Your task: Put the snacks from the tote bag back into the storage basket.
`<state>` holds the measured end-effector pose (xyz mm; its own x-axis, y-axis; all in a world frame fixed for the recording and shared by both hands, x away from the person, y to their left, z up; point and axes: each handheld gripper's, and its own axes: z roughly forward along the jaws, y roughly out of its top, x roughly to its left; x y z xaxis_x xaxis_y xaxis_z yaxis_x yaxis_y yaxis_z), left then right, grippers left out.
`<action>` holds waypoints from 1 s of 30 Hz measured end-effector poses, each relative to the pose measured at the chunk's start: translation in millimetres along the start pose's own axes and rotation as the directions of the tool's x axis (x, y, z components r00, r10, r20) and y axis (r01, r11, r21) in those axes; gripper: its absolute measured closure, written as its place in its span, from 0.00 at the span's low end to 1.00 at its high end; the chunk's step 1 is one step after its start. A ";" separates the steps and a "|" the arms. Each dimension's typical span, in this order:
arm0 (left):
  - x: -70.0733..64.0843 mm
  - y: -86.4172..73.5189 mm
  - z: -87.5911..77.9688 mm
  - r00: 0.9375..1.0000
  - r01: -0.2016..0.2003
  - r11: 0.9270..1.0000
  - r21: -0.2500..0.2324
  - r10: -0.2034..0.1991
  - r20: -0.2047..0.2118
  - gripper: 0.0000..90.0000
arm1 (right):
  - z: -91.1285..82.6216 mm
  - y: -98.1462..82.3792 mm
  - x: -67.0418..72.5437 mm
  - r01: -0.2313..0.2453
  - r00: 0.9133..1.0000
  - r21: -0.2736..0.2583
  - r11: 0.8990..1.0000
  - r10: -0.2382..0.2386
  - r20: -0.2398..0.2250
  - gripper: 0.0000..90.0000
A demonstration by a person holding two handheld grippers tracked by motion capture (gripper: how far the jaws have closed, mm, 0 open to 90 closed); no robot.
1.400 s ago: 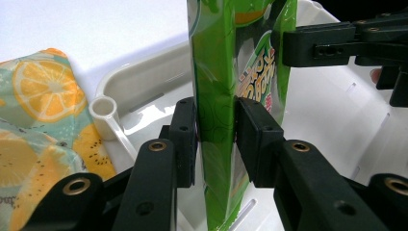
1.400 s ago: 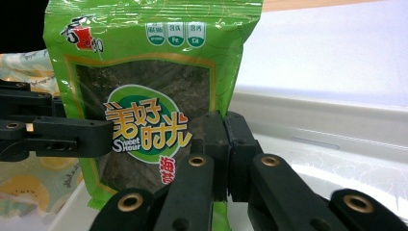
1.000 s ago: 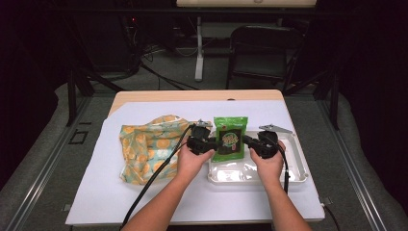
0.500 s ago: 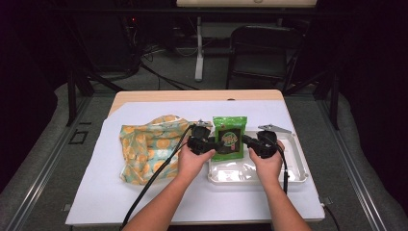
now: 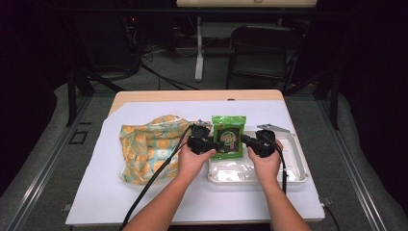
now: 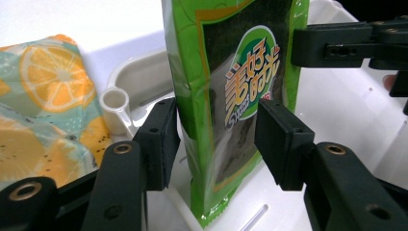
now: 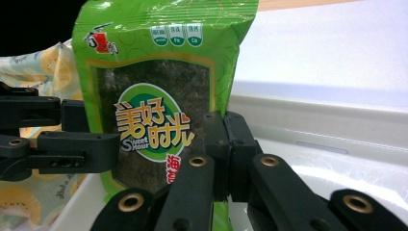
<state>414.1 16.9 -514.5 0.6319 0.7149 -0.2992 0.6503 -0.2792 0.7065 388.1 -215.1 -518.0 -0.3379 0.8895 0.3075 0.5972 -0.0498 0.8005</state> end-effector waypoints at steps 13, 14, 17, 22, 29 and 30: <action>-3.6 2.8 -12.3 1.000 -0.026 0.999 -0.021 0.026 -0.013 0.56 | 2.0 0.7 -2.4 -0.023 1.000 0.004 1.000 0.023 0.005 1.00; -3.8 3.3 -13.9 0.999 -0.030 0.999 -0.020 0.030 -0.010 0.56 | 2.4 0.8 -2.7 -0.027 1.000 0.006 1.000 0.027 0.007 1.00; -5.0 4.1 -18.1 1.000 -0.029 0.999 -0.030 0.029 -0.011 0.56 | 4.0 0.9 -3.2 -0.037 0.999 0.004 0.999 0.037 0.002 1.00; -3.0 2.5 -25.2 1.000 -0.012 0.998 -0.057 0.012 -0.008 0.56 | 6.5 1.4 -4.8 -0.053 0.999 0.008 0.999 0.053 0.001 1.00; 2.4 -1.9 -33.5 1.000 -0.013 0.999 -0.052 0.012 -0.024 0.56 | 11.5 1.2 -8.8 -0.105 0.994 0.019 0.994 0.105 0.001 1.00; 3.2 -2.3 -34.8 1.000 -0.010 0.998 -0.056 0.009 -0.022 0.56 | 12.7 1.1 -9.4 -0.108 0.994 0.029 0.994 0.108 0.002 1.00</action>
<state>399.9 42.1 -494.7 0.6279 0.7267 -0.2785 0.6192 -0.2496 0.7445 401.2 -217.8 -526.5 -0.2705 0.8796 0.3912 0.6513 -0.1321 0.7473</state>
